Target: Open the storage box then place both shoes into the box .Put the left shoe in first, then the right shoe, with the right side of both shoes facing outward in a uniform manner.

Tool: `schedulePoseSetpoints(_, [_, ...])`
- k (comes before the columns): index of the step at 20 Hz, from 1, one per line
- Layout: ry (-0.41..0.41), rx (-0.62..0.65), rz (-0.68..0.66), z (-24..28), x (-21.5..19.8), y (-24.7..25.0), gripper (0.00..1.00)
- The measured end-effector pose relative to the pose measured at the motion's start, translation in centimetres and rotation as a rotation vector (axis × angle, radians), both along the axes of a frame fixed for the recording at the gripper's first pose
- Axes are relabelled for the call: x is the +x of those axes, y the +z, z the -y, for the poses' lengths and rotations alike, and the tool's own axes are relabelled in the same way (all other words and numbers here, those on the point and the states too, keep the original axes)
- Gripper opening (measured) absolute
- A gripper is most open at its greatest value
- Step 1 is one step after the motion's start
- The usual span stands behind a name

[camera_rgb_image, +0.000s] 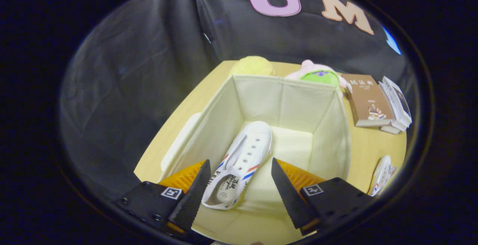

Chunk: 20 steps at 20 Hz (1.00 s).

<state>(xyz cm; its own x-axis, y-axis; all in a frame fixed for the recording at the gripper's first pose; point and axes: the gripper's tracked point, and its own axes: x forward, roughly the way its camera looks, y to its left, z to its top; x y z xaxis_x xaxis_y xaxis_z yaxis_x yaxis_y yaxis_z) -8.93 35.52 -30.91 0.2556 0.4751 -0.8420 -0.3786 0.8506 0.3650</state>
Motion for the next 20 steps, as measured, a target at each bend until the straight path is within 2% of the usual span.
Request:
schedulePoseSetpoints(3, [-0.008,0.11,0.083,0.9,1.0,4.1,1.0])
schedulePoseSetpoints(7, [-0.047,0.14,0.224,7.5,3.3,7.2,1.0])
schedulePoseSetpoints(15, [-0.191,0.011,0.389,23.1,6.4,8.4,1.0])
schedulePoseSetpoints(20, [-0.243,-0.123,0.408,32.5,6.1,5.7,1.0])
